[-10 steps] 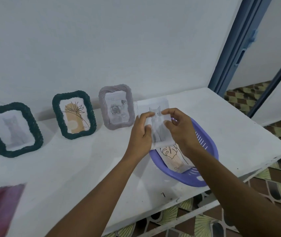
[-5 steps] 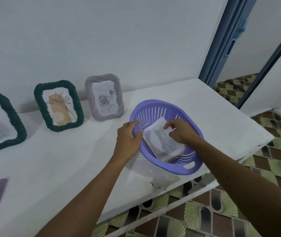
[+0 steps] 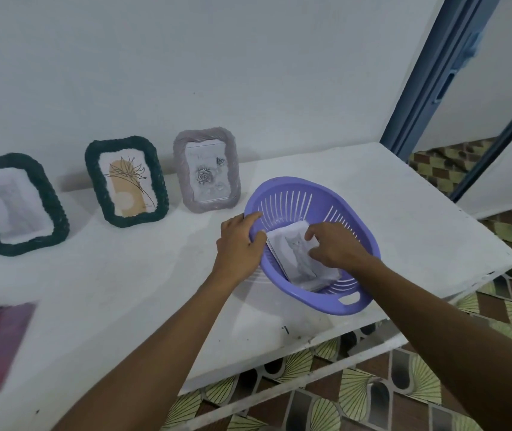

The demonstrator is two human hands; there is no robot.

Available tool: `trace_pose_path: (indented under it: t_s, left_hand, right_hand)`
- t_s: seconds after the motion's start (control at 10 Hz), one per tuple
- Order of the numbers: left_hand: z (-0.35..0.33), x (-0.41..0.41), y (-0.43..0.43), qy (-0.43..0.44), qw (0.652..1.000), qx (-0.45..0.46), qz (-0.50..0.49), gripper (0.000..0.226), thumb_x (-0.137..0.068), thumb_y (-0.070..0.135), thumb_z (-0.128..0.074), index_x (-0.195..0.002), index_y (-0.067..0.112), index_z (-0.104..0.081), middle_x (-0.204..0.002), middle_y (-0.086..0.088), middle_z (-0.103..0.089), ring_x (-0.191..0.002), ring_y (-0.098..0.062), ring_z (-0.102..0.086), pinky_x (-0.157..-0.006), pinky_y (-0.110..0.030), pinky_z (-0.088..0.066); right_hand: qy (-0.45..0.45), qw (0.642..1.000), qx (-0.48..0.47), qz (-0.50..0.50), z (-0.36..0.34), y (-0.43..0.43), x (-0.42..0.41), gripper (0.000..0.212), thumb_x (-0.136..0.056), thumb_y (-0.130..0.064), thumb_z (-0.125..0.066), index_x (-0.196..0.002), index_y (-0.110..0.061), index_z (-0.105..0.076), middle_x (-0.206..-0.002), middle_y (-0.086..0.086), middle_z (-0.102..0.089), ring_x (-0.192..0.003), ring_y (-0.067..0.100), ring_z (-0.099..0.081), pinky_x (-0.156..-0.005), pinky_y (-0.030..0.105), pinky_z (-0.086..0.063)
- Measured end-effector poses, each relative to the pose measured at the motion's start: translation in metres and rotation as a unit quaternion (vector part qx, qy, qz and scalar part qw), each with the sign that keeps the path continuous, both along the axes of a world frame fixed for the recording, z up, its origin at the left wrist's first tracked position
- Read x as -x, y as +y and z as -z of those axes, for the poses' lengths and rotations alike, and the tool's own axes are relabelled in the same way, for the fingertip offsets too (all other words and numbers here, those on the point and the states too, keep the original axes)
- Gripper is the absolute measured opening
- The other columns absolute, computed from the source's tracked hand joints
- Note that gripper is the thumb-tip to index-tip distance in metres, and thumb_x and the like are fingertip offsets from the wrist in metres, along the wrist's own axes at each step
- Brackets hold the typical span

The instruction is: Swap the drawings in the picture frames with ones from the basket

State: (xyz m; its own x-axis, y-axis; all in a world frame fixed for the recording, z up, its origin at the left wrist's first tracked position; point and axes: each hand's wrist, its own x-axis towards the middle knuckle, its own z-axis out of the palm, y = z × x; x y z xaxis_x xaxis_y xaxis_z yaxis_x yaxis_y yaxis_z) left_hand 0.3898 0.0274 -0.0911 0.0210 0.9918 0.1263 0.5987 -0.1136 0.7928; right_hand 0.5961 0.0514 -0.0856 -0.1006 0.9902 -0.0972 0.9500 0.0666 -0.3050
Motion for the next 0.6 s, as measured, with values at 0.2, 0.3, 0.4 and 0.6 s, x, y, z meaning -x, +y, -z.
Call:
trace_pose_path:
  t_s: [0.2, 0.3, 0.4, 0.6]
  left_hand:
    - [-0.003, 0.003, 0.001, 0.010, 1.000, 0.005, 0.001, 0.042, -0.098, 0.021, -0.046, -0.140, 0.021, -0.047, -0.141, -0.002, -0.049, -0.133, -0.022, -0.030, -0.110, -0.045, -0.031]
    - [-0.003, 0.005, 0.001, 0.013, 1.000, 0.002, -0.002, 0.041, -0.098, 0.021, -0.046, -0.139, 0.021, -0.047, -0.140, -0.003, -0.049, -0.133, -0.022, -0.031, -0.109, -0.045, -0.032]
    - [0.001, 0.010, 0.003, 0.008, 1.000, 0.002, 0.004, 0.043, -0.099, 0.026, -0.047, -0.141, 0.023, -0.046, -0.140, -0.002, -0.049, -0.133, -0.023, -0.032, -0.110, -0.049, -0.033]
    - [-0.005, 0.041, -0.003, 0.046, 0.998, -0.024, -0.021, 0.057, -0.097, 0.059, -0.032, -0.148, 0.033, -0.033, -0.154, 0.004, -0.037, -0.142, -0.019, -0.029, -0.115, -0.047, -0.029]
  right_hand:
    - [0.010, 1.000, 0.004, 0.004, -0.001, -0.002, 0.003, 0.042, -0.080, -0.024, -0.075, -0.119, -0.019, -0.060, -0.120, 0.002, -0.062, -0.100, 0.020, -0.059, -0.083, 0.023, -0.045]
    - [0.008, 1.000, 0.009, 0.001, -0.002, -0.003, 0.007, 0.042, -0.081, -0.025, -0.074, -0.119, -0.019, -0.059, -0.121, 0.002, -0.062, -0.102, 0.020, -0.059, -0.086, 0.025, -0.046]
    - [0.002, 1.000, 0.008, -0.006, -0.001, -0.002, 0.010, 0.042, -0.082, -0.028, -0.073, -0.120, -0.019, -0.059, -0.121, 0.002, -0.062, -0.102, 0.020, -0.059, -0.088, 0.025, -0.046]
    - [0.057, 0.987, -0.131, -0.073, -0.026, -0.005, 0.048, 0.029, -0.088, -0.028, -0.060, -0.116, -0.018, -0.062, -0.117, 0.006, -0.062, -0.107, 0.027, -0.057, -0.090, 0.037, -0.048]
